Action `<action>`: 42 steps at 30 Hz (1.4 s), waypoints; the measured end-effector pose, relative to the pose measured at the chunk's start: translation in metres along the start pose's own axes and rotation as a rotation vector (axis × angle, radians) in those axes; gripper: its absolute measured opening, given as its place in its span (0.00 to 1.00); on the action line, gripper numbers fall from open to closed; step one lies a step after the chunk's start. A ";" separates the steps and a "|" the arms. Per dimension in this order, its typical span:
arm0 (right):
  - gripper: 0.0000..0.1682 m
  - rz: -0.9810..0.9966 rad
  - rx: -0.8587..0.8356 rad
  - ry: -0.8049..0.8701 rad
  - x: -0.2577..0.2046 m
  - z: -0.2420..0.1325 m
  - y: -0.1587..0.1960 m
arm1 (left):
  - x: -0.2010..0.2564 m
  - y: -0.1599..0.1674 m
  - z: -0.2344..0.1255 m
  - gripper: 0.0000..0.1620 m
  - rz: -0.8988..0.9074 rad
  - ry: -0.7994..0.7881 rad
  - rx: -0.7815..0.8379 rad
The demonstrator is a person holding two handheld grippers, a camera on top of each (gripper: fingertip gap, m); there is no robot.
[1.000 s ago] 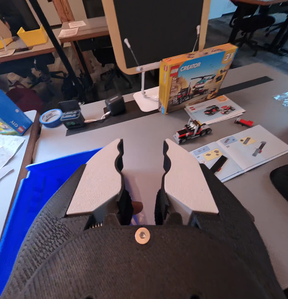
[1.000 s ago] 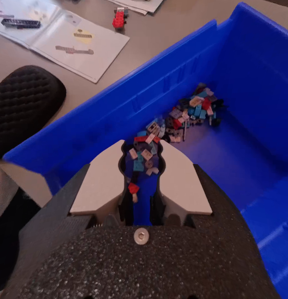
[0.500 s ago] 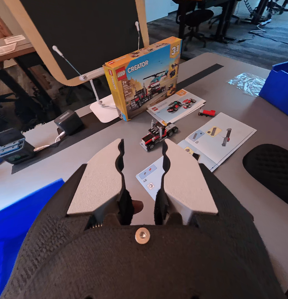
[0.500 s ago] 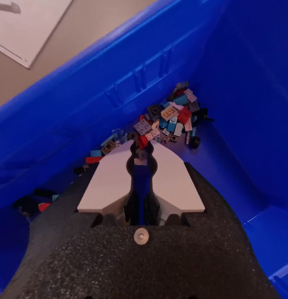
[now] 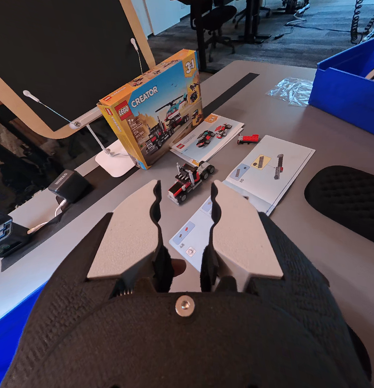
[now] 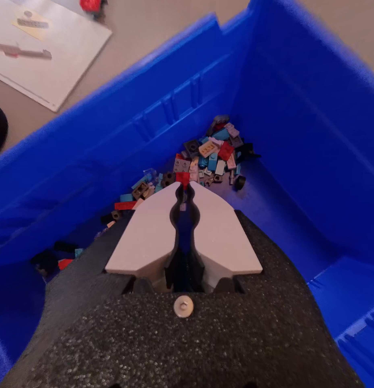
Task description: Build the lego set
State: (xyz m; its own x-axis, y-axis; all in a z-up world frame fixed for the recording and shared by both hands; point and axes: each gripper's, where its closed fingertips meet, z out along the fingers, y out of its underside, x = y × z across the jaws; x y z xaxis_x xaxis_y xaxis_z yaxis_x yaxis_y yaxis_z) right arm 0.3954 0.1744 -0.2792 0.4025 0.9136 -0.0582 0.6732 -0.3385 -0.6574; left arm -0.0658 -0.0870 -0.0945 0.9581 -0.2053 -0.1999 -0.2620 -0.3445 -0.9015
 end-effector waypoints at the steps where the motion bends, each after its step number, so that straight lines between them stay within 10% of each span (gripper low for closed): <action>1: 0.02 0.016 0.049 -0.005 -0.001 -0.007 -0.008 | 0.001 -0.002 0.002 0.28 -0.007 0.007 0.017; 9: 0.02 0.229 0.798 -0.603 -0.083 -0.102 -0.147 | 0.083 -0.053 0.067 0.31 -0.126 0.424 0.396; 17: 0.02 0.253 0.755 -1.058 -0.175 -0.091 -0.198 | 0.215 -0.116 0.127 0.28 0.103 0.735 0.600; 24: 0.02 0.328 0.687 -1.078 -0.194 -0.074 -0.202 | 0.245 -0.128 0.147 0.24 0.610 0.417 0.704; 34: 0.02 0.367 0.664 -1.100 -0.197 -0.063 -0.200 | 0.254 -0.132 0.166 0.10 0.680 0.398 0.699; 38: 0.06 0.323 0.640 -1.046 -0.192 -0.062 -0.194 | 0.245 -0.115 0.172 0.10 0.731 0.464 0.553; 42: 0.08 0.190 0.610 -0.756 -0.158 -0.061 -0.171 | 0.194 -0.014 0.183 0.11 0.722 0.652 -0.204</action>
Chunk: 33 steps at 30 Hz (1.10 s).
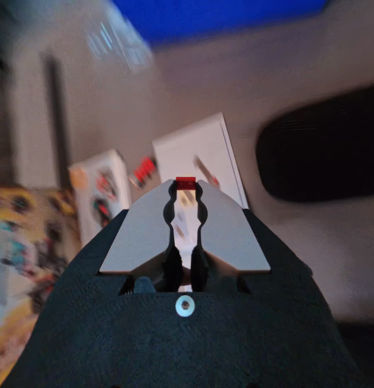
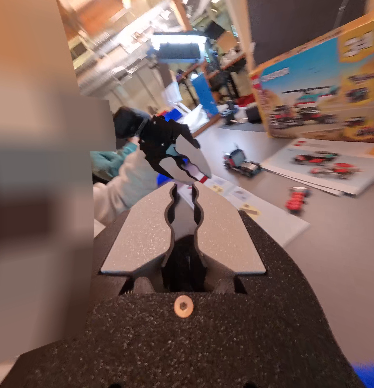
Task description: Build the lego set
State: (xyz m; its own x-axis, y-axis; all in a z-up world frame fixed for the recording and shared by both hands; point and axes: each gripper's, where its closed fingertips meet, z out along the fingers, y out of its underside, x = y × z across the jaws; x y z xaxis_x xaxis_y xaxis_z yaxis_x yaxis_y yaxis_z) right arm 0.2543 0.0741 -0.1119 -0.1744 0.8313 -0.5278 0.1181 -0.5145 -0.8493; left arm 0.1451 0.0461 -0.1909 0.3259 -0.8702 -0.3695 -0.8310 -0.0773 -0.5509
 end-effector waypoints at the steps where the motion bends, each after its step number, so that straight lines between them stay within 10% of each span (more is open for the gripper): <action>1: 0.08 -0.025 -0.010 0.048 0.005 -0.009 0.000 | 0.010 0.028 0.002 0.11 -0.054 0.094 -0.137; 7: 0.08 -0.061 0.001 0.187 0.017 -0.052 -0.002 | 0.058 0.121 0.022 0.11 -0.081 0.395 -0.703; 13: 0.09 -0.118 -0.042 0.347 0.026 -0.086 0.003 | 0.061 0.124 0.031 0.23 -0.164 0.416 -0.743; 19: 0.11 -0.229 -0.211 0.683 0.069 -0.139 0.006 | 0.041 0.107 0.012 0.30 -0.275 0.363 -0.522; 25: 0.34 -0.134 -0.543 0.840 0.122 -0.171 0.040 | -0.004 0.053 -0.031 0.30 -0.626 0.202 0.132; 33: 0.13 -0.207 -0.678 0.731 0.183 -0.158 0.080 | -0.017 0.055 -0.082 0.28 -0.832 -0.007 0.466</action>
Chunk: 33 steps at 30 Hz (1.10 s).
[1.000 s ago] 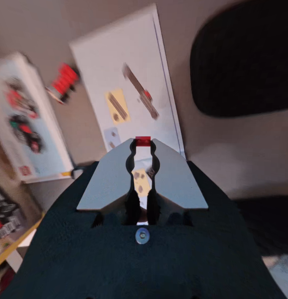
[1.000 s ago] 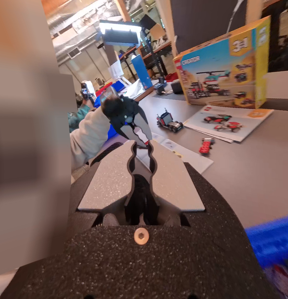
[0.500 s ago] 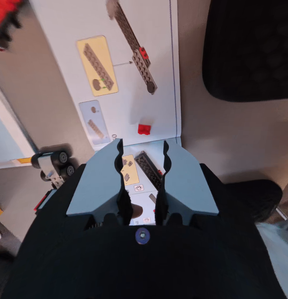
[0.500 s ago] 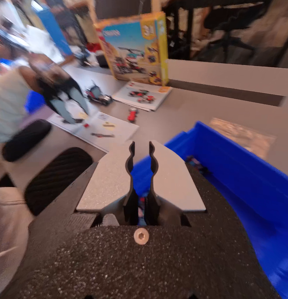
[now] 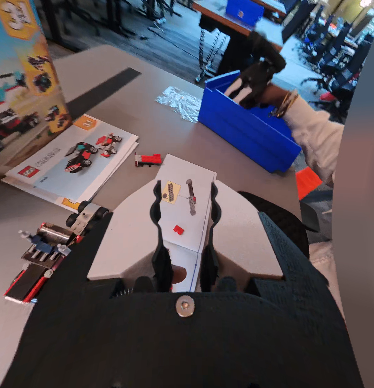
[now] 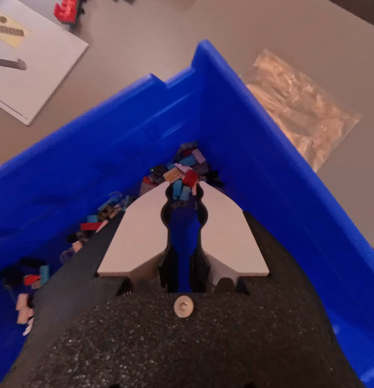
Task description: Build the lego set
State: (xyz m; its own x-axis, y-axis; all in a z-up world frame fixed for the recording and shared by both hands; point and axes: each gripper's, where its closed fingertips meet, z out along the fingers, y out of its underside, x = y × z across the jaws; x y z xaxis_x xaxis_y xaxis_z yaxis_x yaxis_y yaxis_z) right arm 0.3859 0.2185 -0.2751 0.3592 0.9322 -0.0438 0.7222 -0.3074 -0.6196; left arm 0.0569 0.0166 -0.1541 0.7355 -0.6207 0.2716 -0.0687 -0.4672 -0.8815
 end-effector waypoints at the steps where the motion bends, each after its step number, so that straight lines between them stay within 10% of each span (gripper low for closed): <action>1: 0.12 0.000 -0.004 -0.005 0.001 0.006 0.003 | 0.000 -0.002 -0.003 0.28 -0.008 -0.011 0.028; 14: 0.01 0.027 -0.025 0.001 0.006 0.024 0.013 | 0.013 -0.009 -0.009 0.26 0.056 0.019 0.075; 23: 0.00 0.059 0.310 0.019 -0.008 -0.043 -0.029 | 0.004 0.006 -0.040 0.26 0.117 -0.065 0.062; 33: 0.10 -0.093 -0.050 0.012 0.004 0.010 0.007 | -0.004 0.003 -0.073 0.26 0.104 -0.161 0.183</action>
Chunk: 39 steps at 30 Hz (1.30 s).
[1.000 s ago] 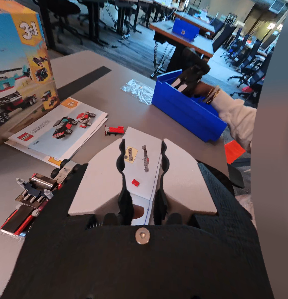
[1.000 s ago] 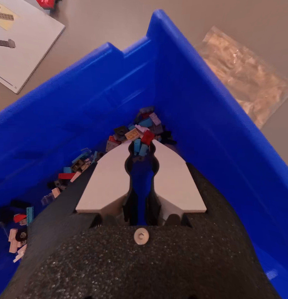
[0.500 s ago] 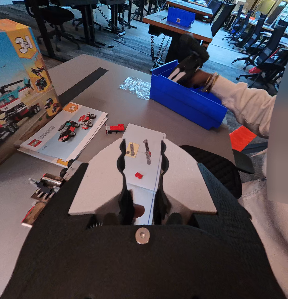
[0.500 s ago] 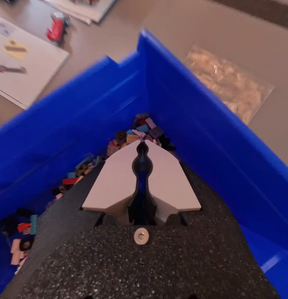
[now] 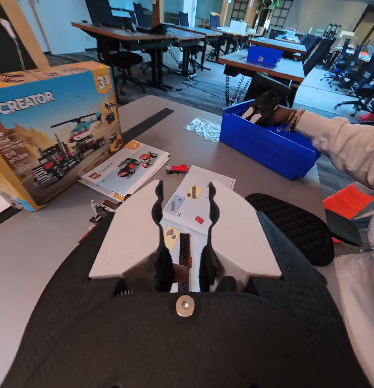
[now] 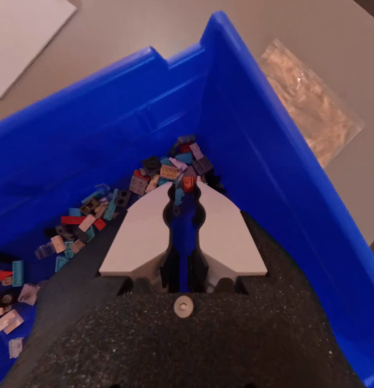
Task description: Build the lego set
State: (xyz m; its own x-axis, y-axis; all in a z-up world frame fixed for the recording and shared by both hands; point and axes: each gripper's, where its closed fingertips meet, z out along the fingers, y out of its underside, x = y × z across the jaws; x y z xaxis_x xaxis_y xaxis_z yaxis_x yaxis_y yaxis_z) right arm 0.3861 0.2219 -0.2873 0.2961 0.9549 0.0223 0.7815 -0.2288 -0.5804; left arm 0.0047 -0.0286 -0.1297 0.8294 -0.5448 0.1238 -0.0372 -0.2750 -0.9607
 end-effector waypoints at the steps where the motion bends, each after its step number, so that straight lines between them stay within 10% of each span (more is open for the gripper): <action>1: 0.10 -0.012 0.003 -0.003 0.000 0.002 -0.001 | -0.002 -0.002 -0.004 0.26 -0.003 -0.013 0.011; 28: 0.01 -0.114 -0.048 0.050 0.015 -0.015 0.006 | -0.010 0.002 -0.019 0.26 0.008 -0.043 0.003; 39: 0.01 -0.020 0.493 -0.048 -0.102 -0.117 -0.142 | -0.025 0.005 0.000 0.26 0.044 -0.034 -0.026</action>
State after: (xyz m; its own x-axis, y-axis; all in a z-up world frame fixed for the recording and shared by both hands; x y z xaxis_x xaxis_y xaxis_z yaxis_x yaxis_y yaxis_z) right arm 0.3089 0.1344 -0.1115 0.2490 0.9685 0.0066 0.4305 -0.1046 -0.8965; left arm -0.0161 -0.0164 -0.1379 0.8448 -0.5300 0.0730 -0.0878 -0.2720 -0.9583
